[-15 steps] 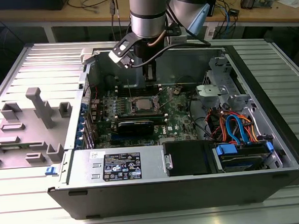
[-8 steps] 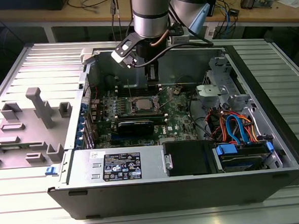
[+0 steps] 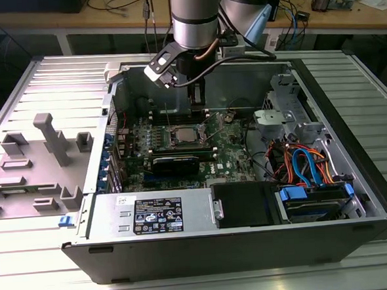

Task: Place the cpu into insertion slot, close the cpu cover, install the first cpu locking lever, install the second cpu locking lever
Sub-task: 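Close the cpu cover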

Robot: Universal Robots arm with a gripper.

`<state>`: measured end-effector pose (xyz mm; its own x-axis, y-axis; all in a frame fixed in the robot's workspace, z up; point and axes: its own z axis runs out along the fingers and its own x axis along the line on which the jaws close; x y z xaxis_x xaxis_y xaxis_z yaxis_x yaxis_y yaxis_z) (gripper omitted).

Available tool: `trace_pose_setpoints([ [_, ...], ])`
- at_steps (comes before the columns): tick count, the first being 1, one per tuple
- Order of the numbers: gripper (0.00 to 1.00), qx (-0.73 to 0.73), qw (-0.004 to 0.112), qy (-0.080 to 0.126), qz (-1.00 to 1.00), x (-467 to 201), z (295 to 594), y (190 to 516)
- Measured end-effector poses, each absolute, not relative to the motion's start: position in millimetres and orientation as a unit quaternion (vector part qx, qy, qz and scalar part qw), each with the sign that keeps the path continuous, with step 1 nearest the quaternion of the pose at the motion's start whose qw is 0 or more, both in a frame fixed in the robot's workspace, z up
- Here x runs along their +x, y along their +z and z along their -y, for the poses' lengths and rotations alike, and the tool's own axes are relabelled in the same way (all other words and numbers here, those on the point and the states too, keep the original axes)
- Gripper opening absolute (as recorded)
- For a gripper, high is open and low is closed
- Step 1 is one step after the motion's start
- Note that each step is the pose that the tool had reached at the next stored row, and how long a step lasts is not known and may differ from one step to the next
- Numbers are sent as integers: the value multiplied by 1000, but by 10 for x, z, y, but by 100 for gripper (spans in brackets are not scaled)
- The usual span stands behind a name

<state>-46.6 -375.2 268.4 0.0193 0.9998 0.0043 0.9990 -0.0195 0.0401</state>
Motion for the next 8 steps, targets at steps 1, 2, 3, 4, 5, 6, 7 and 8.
trace_pose_setpoints([
  [1,11,714,13,16,-700,-466,3752,2684],
  [2,11,714,13,16,-700,-466,3752,2684],
  [3,11,714,13,16,-700,-466,3752,2684],
  [4,11,714,13,16,-700,-465,3752,2684],
  [5,11,714,13,16,-700,-462,3752,2684],
  [6,11,714,13,16,-700,-455,3752,2684],
  [7,11,714,13,16,-700,-442,3752,2684],
  [8,11,714,13,16,-700,-425,3752,2684],
])
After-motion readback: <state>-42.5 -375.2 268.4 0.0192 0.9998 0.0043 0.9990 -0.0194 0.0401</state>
